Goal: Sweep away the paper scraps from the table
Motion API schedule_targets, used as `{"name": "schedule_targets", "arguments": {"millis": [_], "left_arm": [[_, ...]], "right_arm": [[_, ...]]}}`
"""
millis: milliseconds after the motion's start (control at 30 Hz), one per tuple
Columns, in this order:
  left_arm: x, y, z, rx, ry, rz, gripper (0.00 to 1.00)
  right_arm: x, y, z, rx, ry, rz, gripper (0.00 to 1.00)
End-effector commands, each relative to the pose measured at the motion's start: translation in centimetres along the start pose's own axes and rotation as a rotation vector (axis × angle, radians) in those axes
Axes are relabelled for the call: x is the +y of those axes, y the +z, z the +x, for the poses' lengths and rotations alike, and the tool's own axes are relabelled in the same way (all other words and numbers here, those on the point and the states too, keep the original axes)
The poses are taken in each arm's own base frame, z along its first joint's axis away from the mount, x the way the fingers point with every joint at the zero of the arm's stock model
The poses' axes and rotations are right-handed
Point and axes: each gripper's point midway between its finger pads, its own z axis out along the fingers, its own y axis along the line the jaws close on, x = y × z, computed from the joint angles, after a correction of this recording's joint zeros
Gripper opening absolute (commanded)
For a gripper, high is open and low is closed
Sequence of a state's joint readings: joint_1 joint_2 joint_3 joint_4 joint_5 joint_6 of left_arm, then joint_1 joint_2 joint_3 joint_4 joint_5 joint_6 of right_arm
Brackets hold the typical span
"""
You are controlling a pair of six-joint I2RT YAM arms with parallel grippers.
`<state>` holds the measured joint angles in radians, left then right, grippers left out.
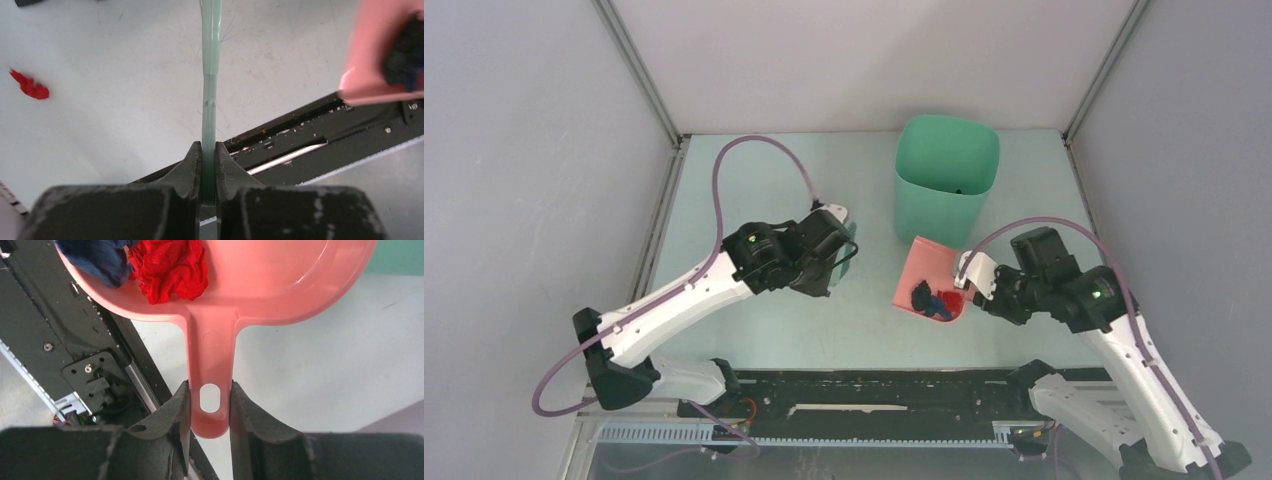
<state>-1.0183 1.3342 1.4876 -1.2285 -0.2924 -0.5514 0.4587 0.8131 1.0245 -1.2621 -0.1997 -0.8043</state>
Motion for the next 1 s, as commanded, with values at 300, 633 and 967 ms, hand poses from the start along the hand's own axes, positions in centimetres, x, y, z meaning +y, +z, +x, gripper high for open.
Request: {"name": "schedule_targets", "arguments": {"millis": [300,633,967], "left_arm": [[3.3,1.9,-0.8,-0.141,-0.193,-0.007,0.0],[4.1,1.5,-0.9,-0.164,-0.155,-0.014,0.0],[5.9,0.3,-0.5,-0.212,-0.152,-0.052,0.0]], "right_arm": [[-5.7,-7.9,-7.6,-0.111,0.088,0.063,0.0],[-22.1,-12.8,-8.8,-0.046,0.192,0.663,0.0],[-31.9,-18.2,-8.9,0.271,-0.192,1.066,0.0]]}}
